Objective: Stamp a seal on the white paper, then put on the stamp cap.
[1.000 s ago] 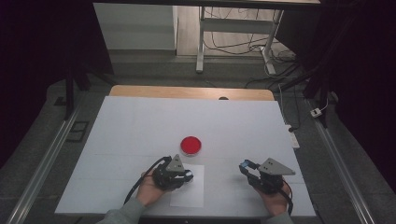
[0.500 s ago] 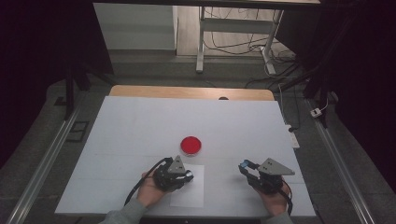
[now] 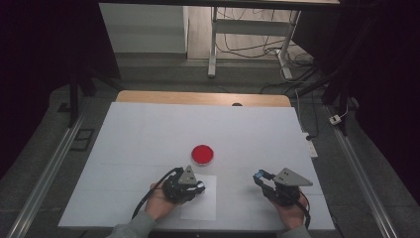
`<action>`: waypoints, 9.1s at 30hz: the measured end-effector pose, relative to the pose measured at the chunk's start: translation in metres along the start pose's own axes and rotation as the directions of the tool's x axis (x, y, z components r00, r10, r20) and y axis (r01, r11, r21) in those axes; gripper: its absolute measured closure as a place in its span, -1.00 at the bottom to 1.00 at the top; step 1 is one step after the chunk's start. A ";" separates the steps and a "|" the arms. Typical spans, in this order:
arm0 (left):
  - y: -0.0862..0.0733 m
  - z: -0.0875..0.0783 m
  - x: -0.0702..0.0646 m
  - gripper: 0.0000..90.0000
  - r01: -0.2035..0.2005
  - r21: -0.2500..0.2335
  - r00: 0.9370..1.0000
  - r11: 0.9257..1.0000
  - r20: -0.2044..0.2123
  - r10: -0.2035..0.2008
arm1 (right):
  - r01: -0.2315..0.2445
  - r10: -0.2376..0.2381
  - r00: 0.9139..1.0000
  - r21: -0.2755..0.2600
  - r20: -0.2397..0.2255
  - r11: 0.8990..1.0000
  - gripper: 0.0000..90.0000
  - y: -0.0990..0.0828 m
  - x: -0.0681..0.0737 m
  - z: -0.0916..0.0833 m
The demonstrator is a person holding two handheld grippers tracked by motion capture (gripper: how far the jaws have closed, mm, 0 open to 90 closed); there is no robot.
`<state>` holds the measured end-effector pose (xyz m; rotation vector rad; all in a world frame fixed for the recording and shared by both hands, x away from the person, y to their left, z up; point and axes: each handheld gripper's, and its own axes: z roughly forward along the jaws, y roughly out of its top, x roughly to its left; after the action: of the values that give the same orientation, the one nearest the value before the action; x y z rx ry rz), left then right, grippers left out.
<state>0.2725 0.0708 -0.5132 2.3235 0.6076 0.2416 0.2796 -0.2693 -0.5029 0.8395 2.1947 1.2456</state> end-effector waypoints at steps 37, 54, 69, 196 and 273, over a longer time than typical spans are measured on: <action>-0.001 0.000 -0.003 0.70 -0.025 0.001 1.000 1.000 -0.014 0.025 | 0.001 -0.001 1.000 0.000 -0.001 1.000 0.44 0.000 0.000 0.000; 0.003 -0.005 -0.003 0.69 -0.032 -0.020 0.999 0.999 -0.011 0.032 | -0.002 0.002 1.000 -0.008 0.004 1.000 0.44 0.000 -0.001 -0.002; 0.006 -0.034 0.006 0.69 0.061 -0.161 0.998 0.985 0.019 -0.059 | 0.000 0.000 1.000 -0.011 0.005 1.000 0.44 0.000 -0.002 -0.002; 0.013 -0.061 0.021 0.69 0.249 -0.332 0.968 0.910 0.101 -0.228 | 0.120 -0.125 0.983 -0.041 -0.137 0.992 0.44 0.037 0.097 0.078; 0.015 -0.045 0.019 0.69 0.266 -0.257 0.963 0.929 0.121 -0.242 | 0.295 -0.297 0.954 -0.049 -0.034 0.954 0.44 0.047 0.121 0.084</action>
<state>0.2789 0.0973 -0.4706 1.9581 0.7729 0.0936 0.2632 -0.1160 -0.5141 0.4481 2.2172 1.1642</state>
